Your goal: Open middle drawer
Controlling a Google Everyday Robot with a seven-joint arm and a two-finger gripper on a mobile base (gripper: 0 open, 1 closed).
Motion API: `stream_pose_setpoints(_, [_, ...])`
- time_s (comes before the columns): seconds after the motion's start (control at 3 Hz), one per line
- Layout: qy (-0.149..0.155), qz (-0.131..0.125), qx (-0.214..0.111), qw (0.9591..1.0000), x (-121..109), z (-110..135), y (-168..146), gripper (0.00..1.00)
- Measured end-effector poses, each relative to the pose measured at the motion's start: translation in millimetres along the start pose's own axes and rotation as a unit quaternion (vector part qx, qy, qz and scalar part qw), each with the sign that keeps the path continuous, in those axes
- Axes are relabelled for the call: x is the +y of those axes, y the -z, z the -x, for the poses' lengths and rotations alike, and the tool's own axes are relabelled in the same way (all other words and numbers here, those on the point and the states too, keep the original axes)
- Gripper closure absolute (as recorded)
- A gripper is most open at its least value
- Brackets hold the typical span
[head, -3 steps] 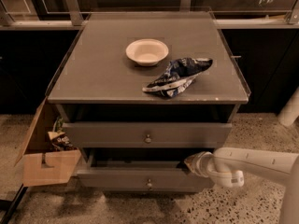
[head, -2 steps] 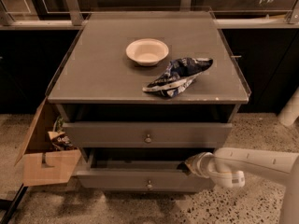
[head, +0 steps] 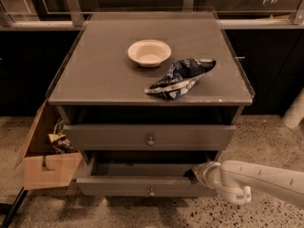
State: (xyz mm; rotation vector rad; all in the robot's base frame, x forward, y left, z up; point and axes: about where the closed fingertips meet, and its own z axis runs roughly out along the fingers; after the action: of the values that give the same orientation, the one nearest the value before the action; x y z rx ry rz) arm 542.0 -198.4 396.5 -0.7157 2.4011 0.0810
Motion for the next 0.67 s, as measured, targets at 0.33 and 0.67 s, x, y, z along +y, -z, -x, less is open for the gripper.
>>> stream_pose_setpoints(0.33, [0.000,0.000,0.000,1.0000,0.0,0.0,0.0,1.00])
stream_pose_setpoints(0.67, [0.010,0.020,-0.001,0.9998,14.0,-5.2,1.9,1.00])
